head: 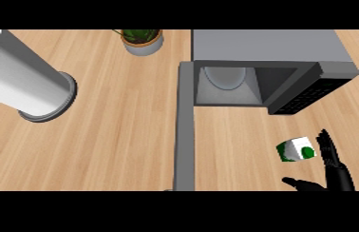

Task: Pick up the milk, place it into the microwave and close the microwave

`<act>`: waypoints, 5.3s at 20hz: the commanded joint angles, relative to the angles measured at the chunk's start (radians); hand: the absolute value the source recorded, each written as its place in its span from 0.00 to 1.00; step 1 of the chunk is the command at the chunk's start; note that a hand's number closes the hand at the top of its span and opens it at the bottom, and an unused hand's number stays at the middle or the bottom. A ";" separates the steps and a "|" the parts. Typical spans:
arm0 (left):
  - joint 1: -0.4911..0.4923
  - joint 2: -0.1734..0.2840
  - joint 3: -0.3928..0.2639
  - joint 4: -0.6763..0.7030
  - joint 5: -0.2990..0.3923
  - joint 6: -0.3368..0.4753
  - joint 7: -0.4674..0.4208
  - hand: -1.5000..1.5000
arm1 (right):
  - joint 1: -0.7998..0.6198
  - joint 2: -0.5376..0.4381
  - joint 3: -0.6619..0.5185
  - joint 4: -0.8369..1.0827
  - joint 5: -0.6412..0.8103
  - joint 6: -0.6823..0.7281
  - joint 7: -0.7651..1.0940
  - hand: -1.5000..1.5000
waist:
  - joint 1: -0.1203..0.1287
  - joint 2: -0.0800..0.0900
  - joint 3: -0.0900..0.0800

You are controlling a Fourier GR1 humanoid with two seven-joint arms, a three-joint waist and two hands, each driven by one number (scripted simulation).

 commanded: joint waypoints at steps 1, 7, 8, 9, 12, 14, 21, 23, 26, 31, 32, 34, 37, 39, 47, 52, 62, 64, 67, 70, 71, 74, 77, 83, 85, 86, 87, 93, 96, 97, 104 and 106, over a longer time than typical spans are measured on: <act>-0.004 -0.075 -0.010 -0.029 -0.052 -0.035 -0.001 0.00 | -0.039 -0.003 -0.008 0.156 -0.004 0.002 -0.133 0.00 | -0.005 0.000 0.000; -0.026 0.022 0.042 0.018 0.044 -0.006 0.045 0.00 | -0.205 -0.043 -0.036 0.376 -0.006 0.028 -0.174 0.00 | 0.007 0.004 0.002; -0.002 -0.025 0.036 0.005 0.033 -0.058 0.025 0.00 | -0.163 -0.047 -0.040 0.388 -0.004 0.034 -0.252 0.00 | 0.009 0.004 0.002; 0.037 -0.002 0.061 -0.011 0.099 -0.050 0.046 0.00 | -0.163 -0.048 -0.041 0.383 -0.017 0.074 -0.232 0.00 | 0.010 0.002 0.002; 0.004 0.004 0.064 0.047 0.079 -0.078 0.037 0.00 | -0.220 -0.057 -0.051 0.414 -0.027 0.089 -0.215 1.00 | 0.011 0.004 0.002; 0.004 -0.033 0.022 0.009 0.057 -0.050 0.058 0.00 | -0.210 -0.072 -0.049 0.434 -0.032 0.154 -0.217 1.00 | 0.007 0.005 0.003; -0.031 0.011 0.058 0.070 0.067 -0.075 0.056 0.00 | -0.264 -0.009 -0.005 0.430 0.016 0.041 -0.261 1.00 | 0.012 0.006 0.002; -0.012 0.027 0.048 0.031 0.106 -0.050 0.085 0.00 | -0.236 -0.016 -0.015 0.426 0.005 0.067 -0.306 1.00 | 0.012 0.006 0.003; -0.023 0.019 0.056 0.059 0.110 -0.070 0.067 0.00 | -0.314 -0.028 -0.021 0.404 -0.017 0.146 -0.247 1.00 | 0.017 0.007 0.003; -0.047 -0.025 0.032 0.089 0.043 -0.090 0.072 0.00 | -0.325 0.126 0.026 0.378 0.007 0.036 -0.244 1.00 | 0.001 0.004 0.000; -0.022 0.038 0.074 0.082 0.119 -0.073 0.087 0.00 | -0.346 0.174 0.019 0.376 -0.001 -0.010 -0.232 1.00 | 0.009 0.003 0.001; -0.026 0.013 0.081 0.072 0.103 -0.070 0.083 0.00 | -0.339 0.222 0.037 0.362 0.009 -0.044 -0.232 1.00 | 0.002 0.001 0.000; 0.016 -0.031 0.079 0.053 0.112 -0.111 0.089 0.00 | -0.424 0.237 0.051 0.337 0.021 -0.125 -0.127 1.00 | 0.006 -0.001 -0.001; 0.001 -0.021 0.089 0.070 0.106 -0.127 0.093 0.00 | -0.421 0.215 0.055 0.318 0.020 -0.113 -0.135 1.00 | 0.001 0.000 -0.001; -0.033 0.017 0.115 0.134 0.114 -0.128 0.115 0.00 | -0.559 0.140 0.040 0.333 0.011 -0.132 -0.053 1.00 | 0.009 0.004 -0.001; -0.087 -0.030 0.066 0.111 0.046 -0.097 0.127 0.00 | -0.694 0.120 0.035 0.370 0.008 -0.168 0.083 1.00 | 0.007 0.007 -0.001; -0.160 -0.002 0.047 0.186 0.016 -0.148 0.116 0.00 | -0.843 0.040 0.036 0.473 0.025 -0.213 0.177 1.00 | 0.046 0.029 0.000; -0.121 -0.009 0.052 0.112 0.061 -0.103 0.134 0.00 | -0.834 0.014 0.044 0.487 0.039 -0.231 0.162 1.00 | 0.065 0.028 0.002; -0.182 0.034 0.054 0.163 0.057 -0.090 0.127 0.00 | -0.872 -0.010 0.076 0.504 0.085 -0.334 0.213 1.00 | 0.071 0.038 0.002; -0.186 0.051 0.041 0.156 0.064 -0.084 0.143 0.00 | -0.881 -0.038 0.061 0.515 0.078 -0.385 0.224 1.00 | 0.083 0.044 0.003; -0.177 0.025 0.032 0.166 0.065 -0.116 0.130 0.00 | -0.911 -0.049 0.060 0.512 0.077 -0.386 0.239 1.00 | 0.095 0.046 0.003; -0.204 0.030 0.023 0.156 0.044 -0.085 0.136 0.00 | -0.910 -0.044 0.063 0.529 0.087 -0.441 0.247 1.00 | 0.105 0.056 0.004; -0.223 0.068 0.036 0.201 0.059 -0.097 0.135 0.00 | -0.914 -0.068 0.058 0.534 0.083 -0.436 0.247 1.00 | 0.116 0.065 0.005; -0.253 0.056 0.017 0.213 0.025 -0.110 0.126 0.00 | -0.952 -0.119 0.048 0.546 0.076 -0.459 0.290 1.00 | 0.127 0.077 0.005; -0.256 0.081 0.031 0.223 0.037 -0.116 0.127 0.00 | -0.950 -0.130 0.046 0.548 0.073 -0.460 0.286 1.00 | 0.136 0.075 0.005; -0.274 0.076 0.021 0.235 0.020 -0.109 0.126 0.00 | -0.943 -0.111 0.044 0.546 0.069 -0.475 0.269 1.00 | 0.129 0.082 0.006; -0.262 0.079 0.016 0.211 0.030 -0.115 0.133 0.00 | -0.952 -0.119 0.044 0.551 0.069 -0.476 0.281 1.00 | 0.144 0.078 0.006; -0.281 0.082 0.006 0.245 0.015 -0.125 0.131 0.00 | -0.946 -0.162 0.043 0.562 0.062 -0.445 0.263 1.00 | 0.140 0.086 0.006; -0.284 0.080 0.012 0.234 -0.002 -0.116 0.130 0.00 | -0.959 -0.162 0.038 0.564 0.052 -0.465 0.264 1.00 | 0.153 0.086 0.007; -0.295 0.097 0.028 0.248 -0.011 -0.116 0.126 0.00 | -0.958 -0.162 0.040 0.569 0.053 -0.456 0.263 1.00 | 0.151 0.087 0.006; -0.315 0.123 0.029 0.253 -0.029 -0.130 0.128 0.00 | -0.967 -0.172 0.038 0.582 0.042 -0.464 0.258 1.00 | 0.161 0.091 0.007; -0.313 0.113 0.024 0.253 -0.037 -0.132 0.127 0.00 | -0.956 -0.187 0.036 0.584 0.037 -0.452 0.249 1.00 | 0.165 0.099 0.008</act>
